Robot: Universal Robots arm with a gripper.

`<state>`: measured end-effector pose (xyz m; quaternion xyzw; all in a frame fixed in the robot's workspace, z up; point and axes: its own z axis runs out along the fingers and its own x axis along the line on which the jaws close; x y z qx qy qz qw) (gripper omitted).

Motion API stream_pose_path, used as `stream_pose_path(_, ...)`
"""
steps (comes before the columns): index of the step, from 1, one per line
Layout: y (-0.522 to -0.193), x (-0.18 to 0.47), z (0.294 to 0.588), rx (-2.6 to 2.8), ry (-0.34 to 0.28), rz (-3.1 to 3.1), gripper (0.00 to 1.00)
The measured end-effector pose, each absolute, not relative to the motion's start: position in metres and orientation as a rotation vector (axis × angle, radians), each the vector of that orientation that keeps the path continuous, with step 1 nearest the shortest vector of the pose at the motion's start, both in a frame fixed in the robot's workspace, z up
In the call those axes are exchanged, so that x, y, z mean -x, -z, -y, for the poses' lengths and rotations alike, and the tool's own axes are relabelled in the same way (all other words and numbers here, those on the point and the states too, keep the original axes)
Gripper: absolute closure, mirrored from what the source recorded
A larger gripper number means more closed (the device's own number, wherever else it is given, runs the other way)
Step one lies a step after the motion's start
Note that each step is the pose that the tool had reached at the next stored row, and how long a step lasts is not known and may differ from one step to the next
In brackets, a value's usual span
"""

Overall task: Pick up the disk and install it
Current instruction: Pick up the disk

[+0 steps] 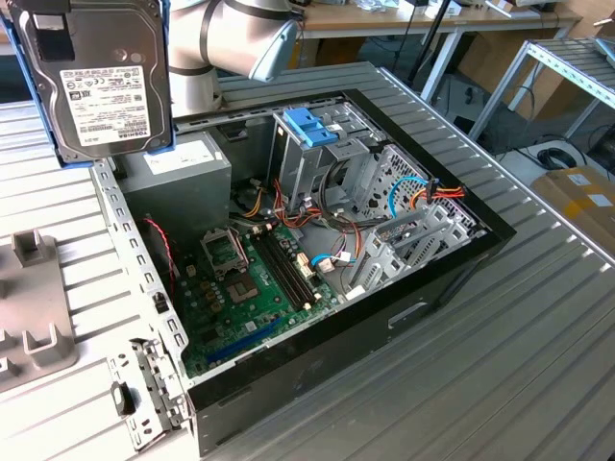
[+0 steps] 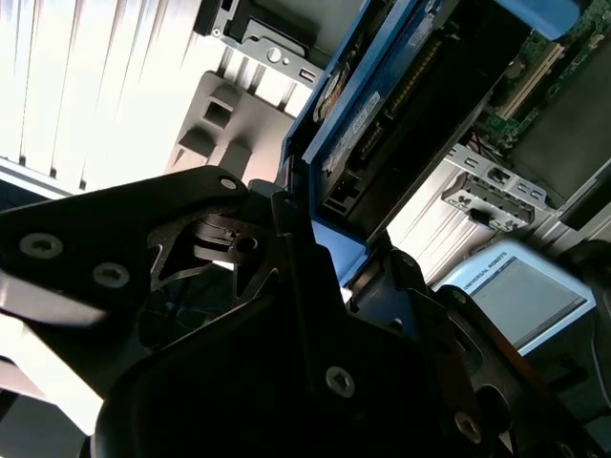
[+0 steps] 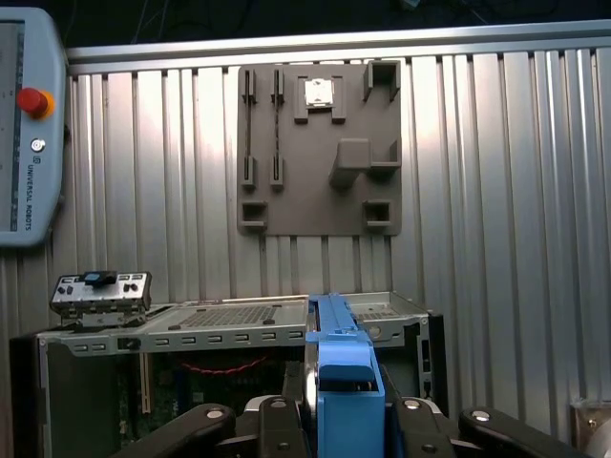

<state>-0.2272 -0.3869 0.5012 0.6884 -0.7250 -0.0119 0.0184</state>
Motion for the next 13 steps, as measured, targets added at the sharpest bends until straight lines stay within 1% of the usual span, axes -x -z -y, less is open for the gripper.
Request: stream_pose_path(13, -0.5003, 0.2231, 0.3869, -2.137, 0.036, 2.251, 0.63)
